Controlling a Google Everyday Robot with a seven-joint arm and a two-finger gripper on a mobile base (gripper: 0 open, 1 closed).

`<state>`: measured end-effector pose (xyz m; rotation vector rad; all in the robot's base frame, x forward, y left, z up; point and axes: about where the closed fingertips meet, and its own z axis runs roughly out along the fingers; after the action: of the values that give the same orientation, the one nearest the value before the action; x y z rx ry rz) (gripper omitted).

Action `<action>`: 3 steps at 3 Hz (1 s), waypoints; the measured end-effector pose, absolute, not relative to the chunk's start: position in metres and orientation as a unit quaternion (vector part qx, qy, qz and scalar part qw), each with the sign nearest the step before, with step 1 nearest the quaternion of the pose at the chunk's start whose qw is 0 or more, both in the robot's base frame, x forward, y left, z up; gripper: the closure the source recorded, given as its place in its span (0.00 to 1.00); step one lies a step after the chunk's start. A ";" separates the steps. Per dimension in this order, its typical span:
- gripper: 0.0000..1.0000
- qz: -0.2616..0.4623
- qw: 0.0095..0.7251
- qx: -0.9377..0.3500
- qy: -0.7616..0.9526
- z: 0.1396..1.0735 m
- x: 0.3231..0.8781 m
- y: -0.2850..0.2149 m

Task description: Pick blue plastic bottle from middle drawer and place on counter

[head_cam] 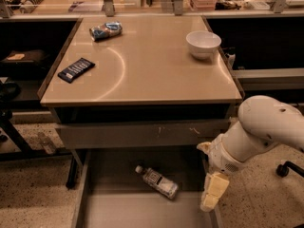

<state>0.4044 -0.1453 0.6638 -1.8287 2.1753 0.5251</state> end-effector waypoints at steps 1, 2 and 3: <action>0.00 0.180 0.126 -0.628 0.747 0.664 0.404 -0.145; 0.00 0.188 0.141 -0.623 0.746 0.636 0.413 -0.142; 0.00 0.178 0.166 -0.624 0.742 0.590 0.430 -0.135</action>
Offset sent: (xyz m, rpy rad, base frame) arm 0.0256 0.0072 -0.0796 0.0983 -0.0376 -0.0350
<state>0.4303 -0.1347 0.5902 -1.7776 2.1125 0.5074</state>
